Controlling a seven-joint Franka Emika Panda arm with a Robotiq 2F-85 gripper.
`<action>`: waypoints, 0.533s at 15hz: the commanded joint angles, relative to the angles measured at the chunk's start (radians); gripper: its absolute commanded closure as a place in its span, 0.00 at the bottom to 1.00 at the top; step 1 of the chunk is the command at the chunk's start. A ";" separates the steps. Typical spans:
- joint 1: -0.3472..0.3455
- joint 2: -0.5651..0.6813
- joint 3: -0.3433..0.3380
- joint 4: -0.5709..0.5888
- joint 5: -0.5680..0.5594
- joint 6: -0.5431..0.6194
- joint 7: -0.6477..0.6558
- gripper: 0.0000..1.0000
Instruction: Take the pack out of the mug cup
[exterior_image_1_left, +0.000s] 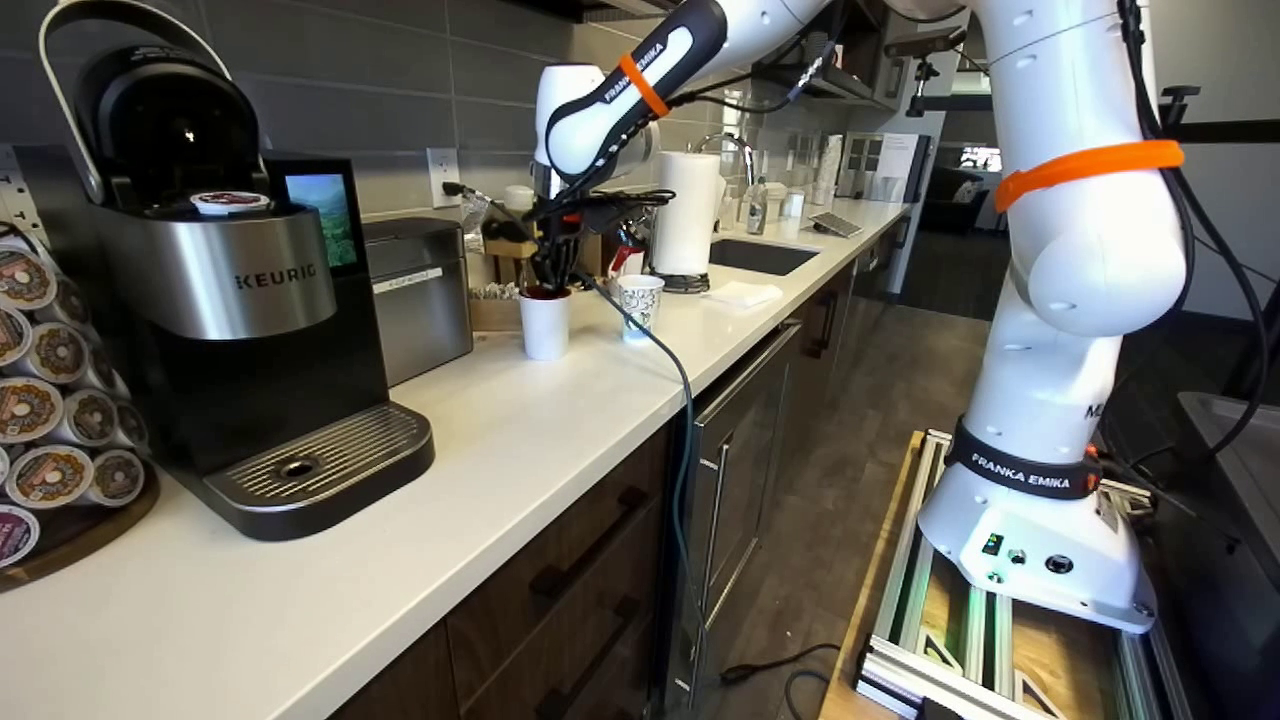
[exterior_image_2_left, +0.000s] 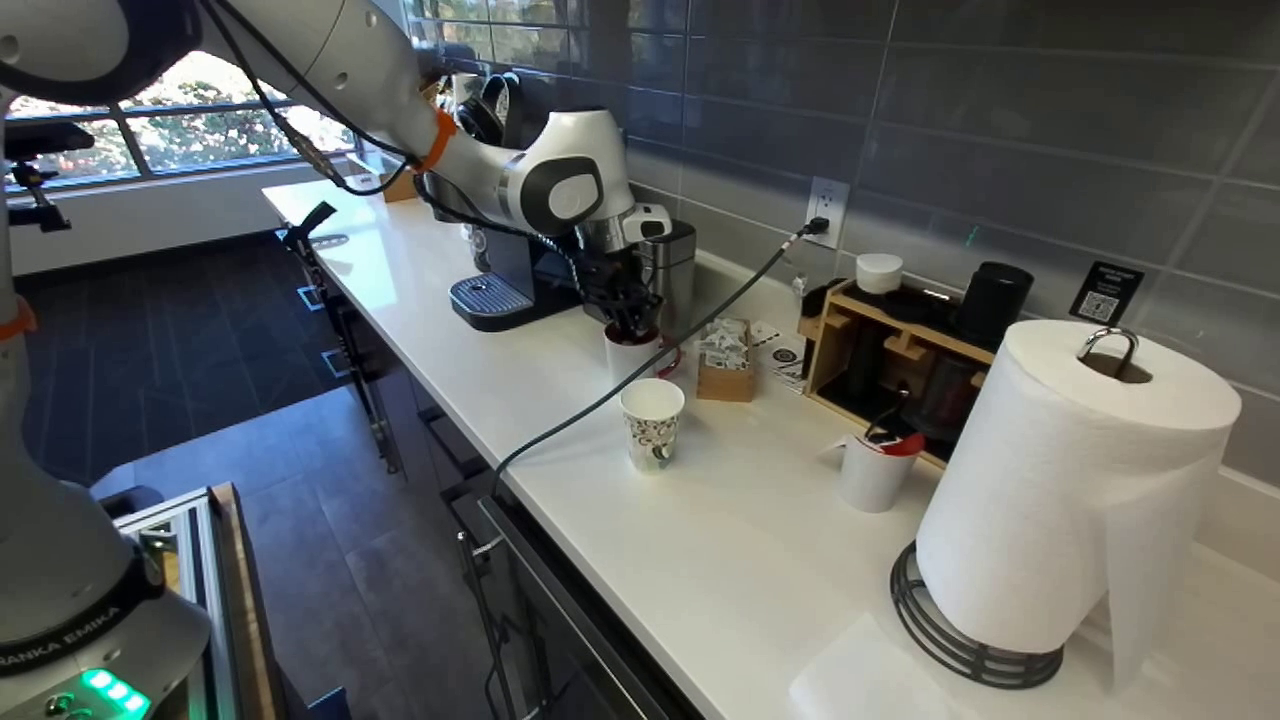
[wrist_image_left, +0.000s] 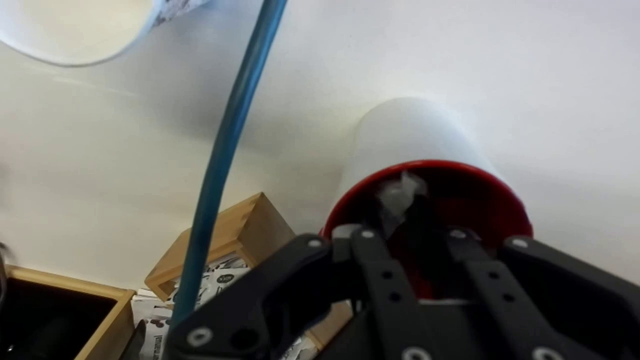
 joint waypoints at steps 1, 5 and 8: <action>0.014 0.013 -0.010 0.005 -0.020 -0.029 0.030 1.00; 0.009 -0.002 0.000 -0.005 0.005 -0.035 0.029 1.00; -0.009 -0.050 0.014 -0.057 0.043 -0.003 0.003 1.00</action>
